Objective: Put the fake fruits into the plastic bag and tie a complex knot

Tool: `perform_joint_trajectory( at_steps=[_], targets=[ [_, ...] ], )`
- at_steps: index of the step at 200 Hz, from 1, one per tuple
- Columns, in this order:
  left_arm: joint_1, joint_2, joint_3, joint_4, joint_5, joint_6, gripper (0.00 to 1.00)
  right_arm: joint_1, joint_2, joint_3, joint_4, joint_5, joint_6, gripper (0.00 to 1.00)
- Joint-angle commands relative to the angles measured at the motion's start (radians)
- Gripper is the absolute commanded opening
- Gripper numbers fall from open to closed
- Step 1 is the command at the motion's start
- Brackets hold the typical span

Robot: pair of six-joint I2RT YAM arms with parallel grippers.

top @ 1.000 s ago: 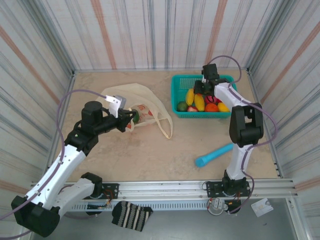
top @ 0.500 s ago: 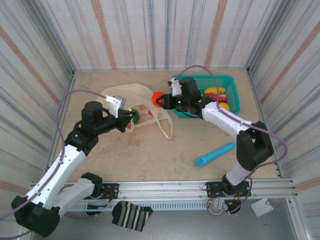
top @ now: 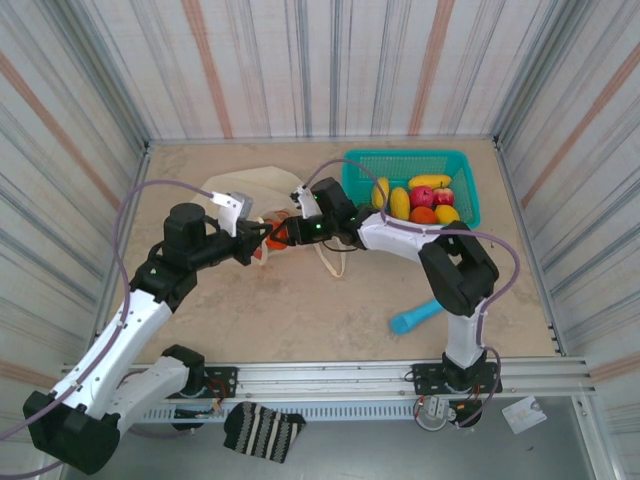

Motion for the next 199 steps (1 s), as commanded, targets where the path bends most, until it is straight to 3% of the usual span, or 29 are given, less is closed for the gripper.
perform_joint_trajectory(
  at_steps=[1,35,62,96,125,171,199],
  targets=[
    [0.006,-0.024,-0.010,0.034,0.045,0.005,0.00,0.016,0.090,0.100,0.070,-0.045,0.087,0.54],
    [0.005,-0.030,-0.012,0.043,0.068,0.007,0.00,0.044,0.206,0.229,0.024,0.001,0.079,0.61],
    [0.005,-0.032,-0.012,0.041,0.067,0.007,0.00,0.057,0.226,0.272,-0.058,0.146,0.036,0.89],
    [0.006,-0.035,-0.009,0.031,0.048,0.010,0.00,0.051,0.203,0.259,-0.081,0.188,0.001,0.93],
    [0.007,-0.036,-0.002,0.007,0.011,0.015,0.00,0.035,0.143,0.209,-0.075,0.196,-0.008,0.85],
    [0.009,-0.039,0.001,-0.027,-0.064,0.014,0.00,-0.011,-0.003,0.058,0.004,0.112,0.018,0.59],
    [0.007,-0.036,-0.002,-0.039,-0.083,-0.008,0.00,-0.041,-0.121,-0.016,-0.043,0.134,-0.013,0.44]
  ],
)
